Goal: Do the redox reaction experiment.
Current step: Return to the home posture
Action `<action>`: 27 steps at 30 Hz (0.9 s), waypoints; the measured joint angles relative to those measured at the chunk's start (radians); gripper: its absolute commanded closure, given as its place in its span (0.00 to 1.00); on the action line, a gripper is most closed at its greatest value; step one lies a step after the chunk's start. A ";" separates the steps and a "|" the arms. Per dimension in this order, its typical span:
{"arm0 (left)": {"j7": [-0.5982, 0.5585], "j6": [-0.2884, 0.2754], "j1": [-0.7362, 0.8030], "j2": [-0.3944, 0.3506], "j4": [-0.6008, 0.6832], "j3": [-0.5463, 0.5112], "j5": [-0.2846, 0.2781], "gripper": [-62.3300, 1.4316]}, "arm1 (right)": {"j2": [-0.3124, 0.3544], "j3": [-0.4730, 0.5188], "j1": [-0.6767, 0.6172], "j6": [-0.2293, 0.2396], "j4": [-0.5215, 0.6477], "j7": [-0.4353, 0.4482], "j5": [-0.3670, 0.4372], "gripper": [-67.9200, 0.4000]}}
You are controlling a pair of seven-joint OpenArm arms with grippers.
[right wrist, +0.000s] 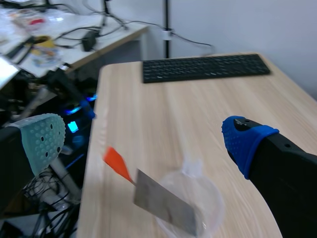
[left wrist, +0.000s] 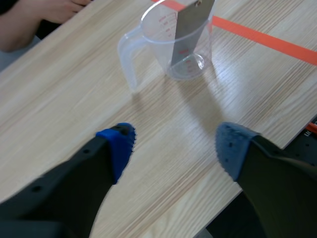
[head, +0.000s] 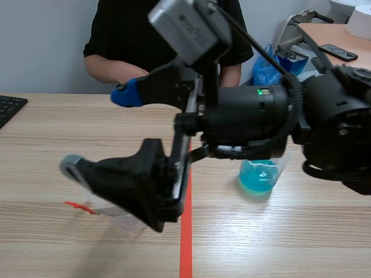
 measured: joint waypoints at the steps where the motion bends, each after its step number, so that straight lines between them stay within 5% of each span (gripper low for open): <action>1: 0.000 0.014 0.007 -0.003 0.008 0.000 0.000 0.17 | 0.024 0.028 -0.023 -0.016 0.005 0.012 0.000 0.00; 5: 0.001 0.074 0.052 -0.005 0.038 0.000 0.000 0.13 | 0.106 0.161 -0.124 -0.076 0.016 0.056 0.000 0.00; 9: 0.000 0.128 0.122 -0.008 0.059 0.000 -0.012 0.11 | 0.153 0.314 -0.229 -0.084 0.017 0.072 0.000 0.00; 14: 0.000 0.174 0.212 -0.046 0.072 0.000 -0.122 0.01 | 0.166 0.507 -0.393 -0.092 0.017 0.067 0.000 0.00; 27: 0.001 0.236 0.340 -0.152 0.179 0.000 -0.392 0.00 | 0.163 0.942 -0.846 -0.092 0.154 0.020 0.000 0.00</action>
